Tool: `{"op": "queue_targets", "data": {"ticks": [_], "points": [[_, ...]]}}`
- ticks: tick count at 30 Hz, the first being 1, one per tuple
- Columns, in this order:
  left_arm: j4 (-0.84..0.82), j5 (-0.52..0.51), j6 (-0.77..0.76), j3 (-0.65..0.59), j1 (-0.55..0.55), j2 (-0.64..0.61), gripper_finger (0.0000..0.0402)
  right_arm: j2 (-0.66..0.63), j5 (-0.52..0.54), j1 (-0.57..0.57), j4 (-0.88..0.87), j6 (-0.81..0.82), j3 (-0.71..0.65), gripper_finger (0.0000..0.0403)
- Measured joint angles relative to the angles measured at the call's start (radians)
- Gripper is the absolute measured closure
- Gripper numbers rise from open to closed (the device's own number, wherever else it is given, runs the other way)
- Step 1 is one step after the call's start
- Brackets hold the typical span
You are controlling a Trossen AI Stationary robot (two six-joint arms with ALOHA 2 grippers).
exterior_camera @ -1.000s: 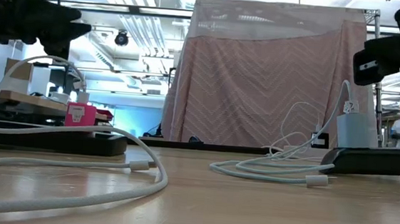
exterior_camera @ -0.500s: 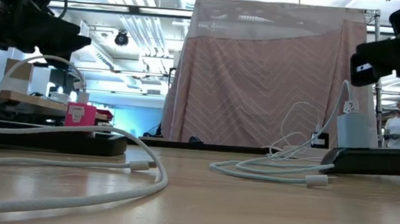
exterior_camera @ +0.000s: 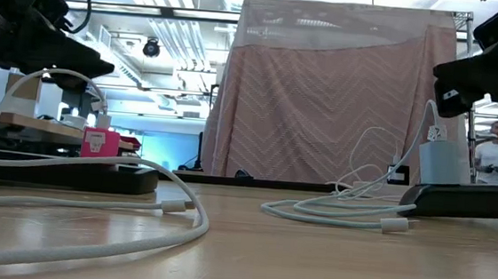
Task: Insert USB
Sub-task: Return to Home Position
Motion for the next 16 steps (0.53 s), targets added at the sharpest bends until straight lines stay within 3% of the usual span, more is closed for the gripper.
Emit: {"op": "queue_targets", "data": {"ticks": [16], "points": [[0.000,0.000,0.000,0.000,0.000,0.070,0.0247,0.000,0.001,0.000,0.002,0.000,0.000,0.0403]]}}
